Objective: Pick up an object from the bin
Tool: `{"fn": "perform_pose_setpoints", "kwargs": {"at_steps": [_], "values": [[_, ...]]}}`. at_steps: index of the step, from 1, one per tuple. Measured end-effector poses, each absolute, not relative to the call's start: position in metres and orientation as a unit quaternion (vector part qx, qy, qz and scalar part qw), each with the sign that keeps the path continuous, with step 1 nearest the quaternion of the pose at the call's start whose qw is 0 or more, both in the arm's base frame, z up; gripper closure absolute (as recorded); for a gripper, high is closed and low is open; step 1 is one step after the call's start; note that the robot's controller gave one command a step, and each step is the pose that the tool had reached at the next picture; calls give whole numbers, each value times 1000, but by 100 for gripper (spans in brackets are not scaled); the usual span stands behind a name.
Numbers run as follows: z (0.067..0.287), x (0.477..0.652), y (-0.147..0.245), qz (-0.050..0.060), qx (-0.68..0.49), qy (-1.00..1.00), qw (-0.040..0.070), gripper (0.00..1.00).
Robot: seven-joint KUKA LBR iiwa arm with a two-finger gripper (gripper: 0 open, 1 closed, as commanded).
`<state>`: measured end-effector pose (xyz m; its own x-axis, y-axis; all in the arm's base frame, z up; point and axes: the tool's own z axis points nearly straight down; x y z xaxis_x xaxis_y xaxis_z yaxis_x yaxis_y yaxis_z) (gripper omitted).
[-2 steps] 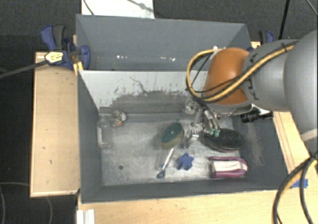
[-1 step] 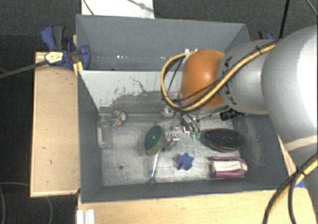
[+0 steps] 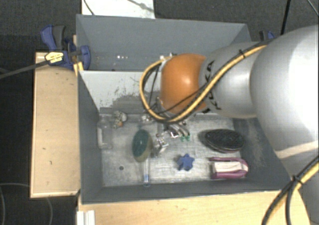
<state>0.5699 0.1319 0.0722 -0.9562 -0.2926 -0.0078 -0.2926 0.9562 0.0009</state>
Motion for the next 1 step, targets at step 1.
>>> {"fn": "perform_pose_setpoints", "kwargs": {"at_steps": [1], "values": [[71, 571, 161, 1, -300, 954, 3, 0]]}}
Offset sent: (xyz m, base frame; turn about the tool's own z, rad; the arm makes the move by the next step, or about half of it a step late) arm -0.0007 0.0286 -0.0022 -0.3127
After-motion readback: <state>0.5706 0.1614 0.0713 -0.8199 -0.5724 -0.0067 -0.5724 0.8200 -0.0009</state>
